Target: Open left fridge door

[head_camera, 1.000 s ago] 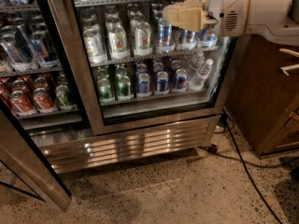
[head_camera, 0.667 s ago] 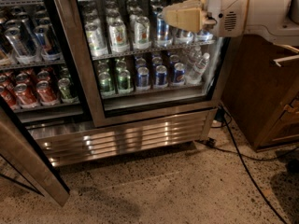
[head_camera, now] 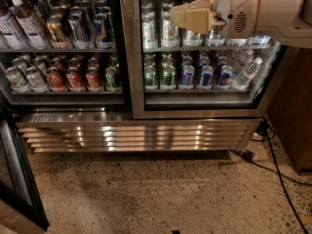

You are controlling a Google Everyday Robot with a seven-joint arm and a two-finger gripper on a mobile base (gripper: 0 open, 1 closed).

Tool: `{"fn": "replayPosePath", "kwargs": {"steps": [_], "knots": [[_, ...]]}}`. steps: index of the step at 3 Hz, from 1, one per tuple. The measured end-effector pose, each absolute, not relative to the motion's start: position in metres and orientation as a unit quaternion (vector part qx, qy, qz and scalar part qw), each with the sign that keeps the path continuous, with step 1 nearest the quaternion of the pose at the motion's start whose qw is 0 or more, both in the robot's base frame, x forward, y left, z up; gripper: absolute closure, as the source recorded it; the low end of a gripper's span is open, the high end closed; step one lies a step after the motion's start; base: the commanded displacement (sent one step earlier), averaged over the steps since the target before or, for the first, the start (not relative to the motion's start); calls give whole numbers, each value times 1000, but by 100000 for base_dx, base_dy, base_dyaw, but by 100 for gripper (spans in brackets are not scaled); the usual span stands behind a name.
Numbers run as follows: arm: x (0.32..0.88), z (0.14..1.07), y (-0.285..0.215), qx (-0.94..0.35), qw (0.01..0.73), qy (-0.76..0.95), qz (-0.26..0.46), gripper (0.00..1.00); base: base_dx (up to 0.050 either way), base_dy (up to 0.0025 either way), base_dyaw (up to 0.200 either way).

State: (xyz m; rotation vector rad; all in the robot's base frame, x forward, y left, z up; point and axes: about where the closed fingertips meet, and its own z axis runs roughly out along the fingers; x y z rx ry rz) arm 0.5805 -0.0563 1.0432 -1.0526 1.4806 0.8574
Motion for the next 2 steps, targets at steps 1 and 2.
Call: {"fn": "replayPosePath", "kwargs": {"steps": [1,2], "knots": [[581,1043,-56,-442,537,622,360,100,0,0,0],[581,1043,-56,-442,537,622,360,81,0,0,0]]}}
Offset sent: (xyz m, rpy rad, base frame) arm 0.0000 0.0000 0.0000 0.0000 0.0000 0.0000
